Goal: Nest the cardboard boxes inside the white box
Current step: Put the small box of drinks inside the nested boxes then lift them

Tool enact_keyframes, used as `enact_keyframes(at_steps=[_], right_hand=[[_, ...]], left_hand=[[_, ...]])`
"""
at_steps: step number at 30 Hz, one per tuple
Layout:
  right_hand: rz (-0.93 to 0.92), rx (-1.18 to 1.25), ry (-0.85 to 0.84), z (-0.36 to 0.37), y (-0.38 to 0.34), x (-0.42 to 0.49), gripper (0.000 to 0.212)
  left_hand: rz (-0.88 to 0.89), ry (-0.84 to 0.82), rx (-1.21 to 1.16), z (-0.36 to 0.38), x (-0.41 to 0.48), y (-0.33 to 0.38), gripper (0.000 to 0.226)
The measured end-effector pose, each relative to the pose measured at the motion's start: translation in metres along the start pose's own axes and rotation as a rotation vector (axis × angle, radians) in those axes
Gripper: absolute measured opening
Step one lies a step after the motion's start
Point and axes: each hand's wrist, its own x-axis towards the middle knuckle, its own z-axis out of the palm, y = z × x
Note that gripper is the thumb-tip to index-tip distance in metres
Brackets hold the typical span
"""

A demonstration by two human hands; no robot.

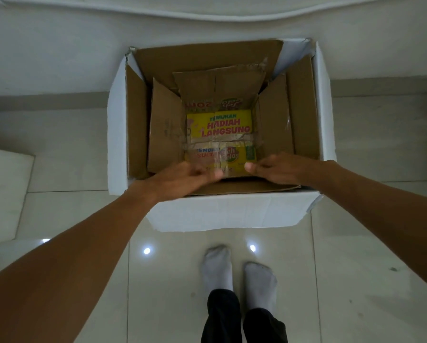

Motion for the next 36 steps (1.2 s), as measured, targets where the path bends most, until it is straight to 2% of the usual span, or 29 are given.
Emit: enact_keyframes(at_steps=[2, 3, 6, 8, 10, 12, 14, 15, 16, 18, 20, 23, 26, 30, 32, 34, 36], right_hand=[[-0.039, -0.08, -0.061, 0.007, 0.007, -0.001, 0.096], [-0.087, -0.121, -0.055, 0.011, 0.01, -0.002, 0.095], [-0.262, -0.296, 0.131, 0.022, 0.016, -0.007, 0.09], [-0.325, -0.372, 0.202, 0.026, 0.016, -0.009, 0.09], [-0.308, -0.351, 0.183, 0.025, 0.014, -0.007, 0.093], [-0.189, -0.179, 0.116, 0.013, 0.014, -0.004, 0.103], [-0.129, -0.099, 0.156, -0.002, 0.013, 0.007, 0.098], [-0.149, -0.232, 0.21, -0.009, 0.013, 0.015, 0.087], [-0.162, -0.427, 0.26, -0.015, 0.012, 0.026, 0.073], [-0.153, -0.809, 0.257, -0.022, 0.014, 0.046, 0.057], [-0.056, -1.003, 0.189, -0.025, 0.016, 0.06, 0.063], [0.075, -1.201, 0.161, -0.018, 0.025, 0.065, 0.074], [0.091, -1.303, 0.184, -0.011, 0.033, 0.061, 0.078], [0.172, -1.274, 0.085, -0.017, 0.019, 0.061, 0.08], [0.157, -1.174, 0.082, -0.025, -0.003, 0.068, 0.066], [0.052, -0.896, 0.186, -0.044, -0.025, 0.085, 0.043], [-0.054, -0.571, 0.319, -0.07, -0.044, 0.107, 0.035]], left_hand=[[0.061, -0.045, 0.259, 0.01, -0.002, -0.008, 0.085], [0.113, -0.017, 0.396, 0.016, -0.002, -0.012, 0.083], [0.289, 0.135, 0.617, 0.027, -0.001, -0.019, 0.057], [0.331, 0.157, 0.664, 0.027, -0.001, -0.019, 0.058], [0.267, 0.091, 0.66, 0.021, 0.0, -0.017, 0.075], [0.142, -0.015, 0.522, 0.009, 0.0, -0.008, 0.087], [0.053, -0.054, 0.285, -0.007, 0.01, 0.002, 0.077], [0.047, -0.044, 0.272, -0.013, 0.019, 0.005, 0.071], [0.064, -0.024, 0.382, -0.019, 0.032, 0.006, 0.068], [0.1, 0.049, 0.837, -0.027, 0.059, 0.002, 0.064], [0.057, 0.072, 1.147, -0.033, 0.077, -0.008, 0.064], [-0.117, 0.071, 1.313, -0.045, 0.081, -0.033, 0.079], [-0.12, 0.061, 1.56, -0.049, 0.073, -0.054, 0.094], [-0.206, 0.056, 1.51, -0.043, 0.077, -0.042, 0.089], [-0.255, 0.058, 1.386, -0.036, 0.08, -0.027, 0.076], [-0.261, 0.092, 1.186, -0.03, 0.085, -0.015, 0.074], [-0.256, 0.094, 0.924, -0.027, 0.084, -0.005, 0.092]])
